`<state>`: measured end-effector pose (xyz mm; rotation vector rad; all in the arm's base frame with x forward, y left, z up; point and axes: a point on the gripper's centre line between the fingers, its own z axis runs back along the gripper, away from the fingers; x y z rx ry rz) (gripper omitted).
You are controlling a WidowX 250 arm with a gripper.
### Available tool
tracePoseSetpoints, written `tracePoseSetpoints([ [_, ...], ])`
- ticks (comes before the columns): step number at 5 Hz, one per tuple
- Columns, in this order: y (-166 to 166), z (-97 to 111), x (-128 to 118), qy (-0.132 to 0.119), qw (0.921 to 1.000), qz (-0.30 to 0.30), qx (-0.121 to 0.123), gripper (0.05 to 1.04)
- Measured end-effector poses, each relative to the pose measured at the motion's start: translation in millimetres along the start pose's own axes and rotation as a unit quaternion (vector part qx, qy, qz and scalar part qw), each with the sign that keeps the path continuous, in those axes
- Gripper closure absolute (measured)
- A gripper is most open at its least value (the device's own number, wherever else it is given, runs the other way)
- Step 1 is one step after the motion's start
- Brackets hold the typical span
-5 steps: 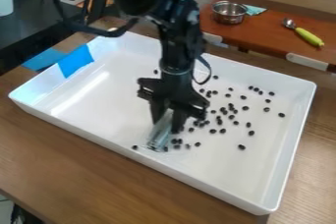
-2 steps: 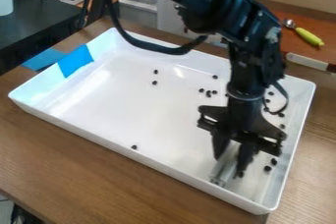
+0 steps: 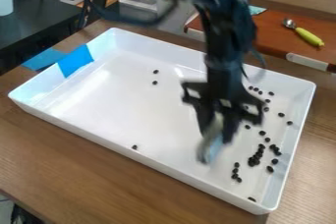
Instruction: Sweep into pile
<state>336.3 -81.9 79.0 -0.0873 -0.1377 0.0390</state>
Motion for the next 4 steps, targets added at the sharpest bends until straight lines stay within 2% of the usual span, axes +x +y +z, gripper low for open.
tracePoseSetpoints([
  [1, 45.3, 34.2, 16.6, -0.012, 0.9997, 0.022, -0.001, 0.699],
  [2, 84.3, 52.2, 38.9, -0.024, 0.9989, 0.039, 0.009, 0.699],
  [3, 139.8, 38.4, 55.7, -0.019, 0.9969, 0.063, 0.043, 0.699],
  [4, 188.9, 8.9, 72.0, -0.019, 0.9954, 0.060, 0.073, 0.699],
])
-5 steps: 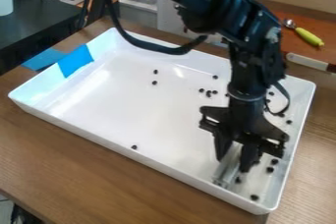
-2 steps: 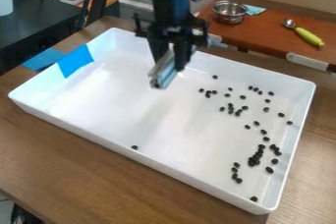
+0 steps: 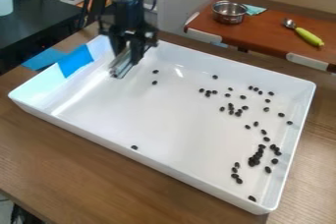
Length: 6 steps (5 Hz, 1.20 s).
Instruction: Sweep into pile
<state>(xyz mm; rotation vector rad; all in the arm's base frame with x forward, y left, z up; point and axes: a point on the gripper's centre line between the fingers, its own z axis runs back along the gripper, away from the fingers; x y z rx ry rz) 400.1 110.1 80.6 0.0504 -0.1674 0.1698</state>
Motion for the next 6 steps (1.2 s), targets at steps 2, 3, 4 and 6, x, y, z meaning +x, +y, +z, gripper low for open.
tracePoseSetpoints([
  [2, 42.4, -31.9, 16.3, -0.016, 0.9980, -0.041, 0.045, 0.699],
  [3, 42.7, -34.2, 8.8, 0.005, 0.9972, -0.058, 0.047, 0.699],
  [4, 32.3, -37.2, 4.0, 0.018, 0.9963, -0.069, 0.048, 0.699],
  [6, -18.6, -35.9, 3.2, 0.038, 0.9955, -0.077, 0.039, 0.699],
])
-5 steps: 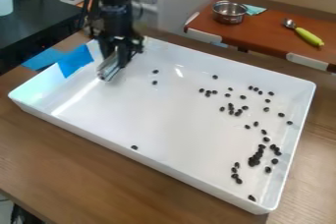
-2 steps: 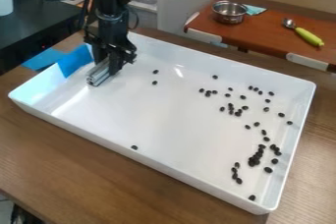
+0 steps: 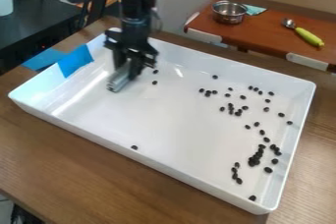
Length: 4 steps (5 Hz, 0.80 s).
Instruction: Sweep into pile
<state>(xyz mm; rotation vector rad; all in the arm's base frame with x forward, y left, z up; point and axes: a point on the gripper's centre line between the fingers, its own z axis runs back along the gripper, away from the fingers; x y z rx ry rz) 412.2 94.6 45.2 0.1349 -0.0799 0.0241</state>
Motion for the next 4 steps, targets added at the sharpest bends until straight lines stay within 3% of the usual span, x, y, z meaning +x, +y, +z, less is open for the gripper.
tracePoseSetpoints([
  [2, -55.5, 5.6, 4.7, 0.002, 0.9999, -0.016, -0.004, 0.699],
  [4, -72.6, 5.9, 8.8, 0.004, 0.9999, -0.009, -0.004, 0.699],
])
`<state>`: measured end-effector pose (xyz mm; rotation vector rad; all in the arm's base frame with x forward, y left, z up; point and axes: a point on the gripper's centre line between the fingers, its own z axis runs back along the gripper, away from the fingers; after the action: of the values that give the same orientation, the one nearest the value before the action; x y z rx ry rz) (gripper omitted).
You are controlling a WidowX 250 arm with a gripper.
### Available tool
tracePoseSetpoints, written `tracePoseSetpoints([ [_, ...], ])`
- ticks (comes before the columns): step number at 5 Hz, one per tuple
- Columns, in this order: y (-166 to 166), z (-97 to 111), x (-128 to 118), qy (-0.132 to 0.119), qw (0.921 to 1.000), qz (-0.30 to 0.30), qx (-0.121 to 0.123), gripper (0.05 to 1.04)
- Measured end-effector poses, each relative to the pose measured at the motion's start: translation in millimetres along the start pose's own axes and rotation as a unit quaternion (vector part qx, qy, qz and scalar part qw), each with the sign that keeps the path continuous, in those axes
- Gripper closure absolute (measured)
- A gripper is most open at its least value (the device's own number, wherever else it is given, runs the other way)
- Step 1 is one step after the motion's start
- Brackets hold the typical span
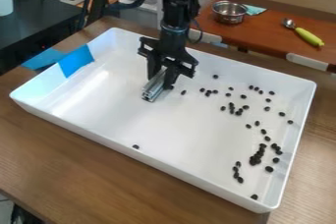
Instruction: Sweep into pile
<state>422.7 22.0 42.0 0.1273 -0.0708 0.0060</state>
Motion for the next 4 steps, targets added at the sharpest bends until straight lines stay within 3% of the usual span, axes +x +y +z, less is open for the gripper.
tracePoseSetpoints([
  [2, -35.7, 3.7, -2.0, -0.008, 0.9997, -0.024, -0.006, 0.699],
  [3, -80.4, 9.2, -11.1, -0.017, 0.9971, -0.071, -0.024, 0.699],
  [4, -88.1, 11.3, -17.0, -0.022, 0.9960, -0.082, -0.029, 0.699],
])
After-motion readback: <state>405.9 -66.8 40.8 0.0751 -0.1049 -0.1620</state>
